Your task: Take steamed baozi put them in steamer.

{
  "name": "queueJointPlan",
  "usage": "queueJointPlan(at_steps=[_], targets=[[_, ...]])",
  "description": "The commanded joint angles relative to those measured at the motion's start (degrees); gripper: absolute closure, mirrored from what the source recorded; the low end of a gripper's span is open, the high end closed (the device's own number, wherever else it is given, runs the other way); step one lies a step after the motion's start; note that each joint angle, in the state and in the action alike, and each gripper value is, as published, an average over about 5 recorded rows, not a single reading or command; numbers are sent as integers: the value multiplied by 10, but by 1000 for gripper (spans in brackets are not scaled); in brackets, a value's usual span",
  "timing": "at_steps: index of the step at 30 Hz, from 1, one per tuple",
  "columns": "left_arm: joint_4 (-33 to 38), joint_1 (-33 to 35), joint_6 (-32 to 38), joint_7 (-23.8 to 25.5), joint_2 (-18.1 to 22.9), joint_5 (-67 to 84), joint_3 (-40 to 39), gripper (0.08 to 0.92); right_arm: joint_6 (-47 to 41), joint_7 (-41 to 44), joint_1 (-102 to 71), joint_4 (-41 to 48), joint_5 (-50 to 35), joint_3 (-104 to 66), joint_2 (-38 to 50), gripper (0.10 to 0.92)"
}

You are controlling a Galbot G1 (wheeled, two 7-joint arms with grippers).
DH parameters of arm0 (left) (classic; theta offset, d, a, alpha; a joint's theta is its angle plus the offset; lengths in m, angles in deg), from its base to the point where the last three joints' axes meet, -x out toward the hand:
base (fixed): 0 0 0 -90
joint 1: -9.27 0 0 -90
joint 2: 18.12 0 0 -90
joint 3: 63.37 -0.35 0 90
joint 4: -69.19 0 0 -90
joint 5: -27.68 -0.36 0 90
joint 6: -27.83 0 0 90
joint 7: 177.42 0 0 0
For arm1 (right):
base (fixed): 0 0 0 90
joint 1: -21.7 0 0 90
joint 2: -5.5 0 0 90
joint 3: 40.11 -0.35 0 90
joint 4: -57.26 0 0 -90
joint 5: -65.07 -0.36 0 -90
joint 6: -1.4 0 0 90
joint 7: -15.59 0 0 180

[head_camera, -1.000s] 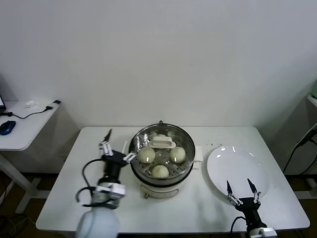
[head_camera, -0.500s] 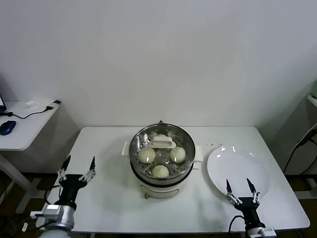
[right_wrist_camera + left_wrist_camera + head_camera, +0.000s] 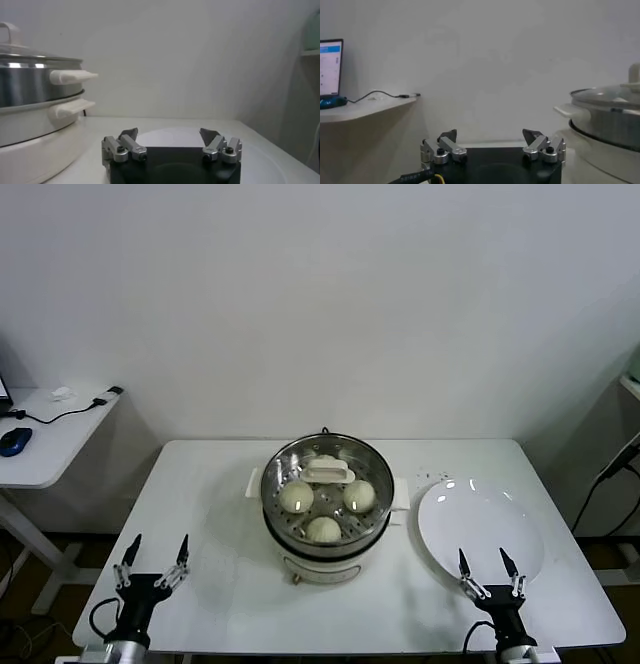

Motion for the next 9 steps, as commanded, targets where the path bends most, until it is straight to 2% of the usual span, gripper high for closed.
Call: queueJointPlan(at_steps=[1,9], targets=[[-14,20,37,5,-1,0,-13,177,4,0,0,1,-9,4,-1,203],[-10,23,39,5,1,-3,-12,177,6,1,-1,0,-7,5,-4,203]])
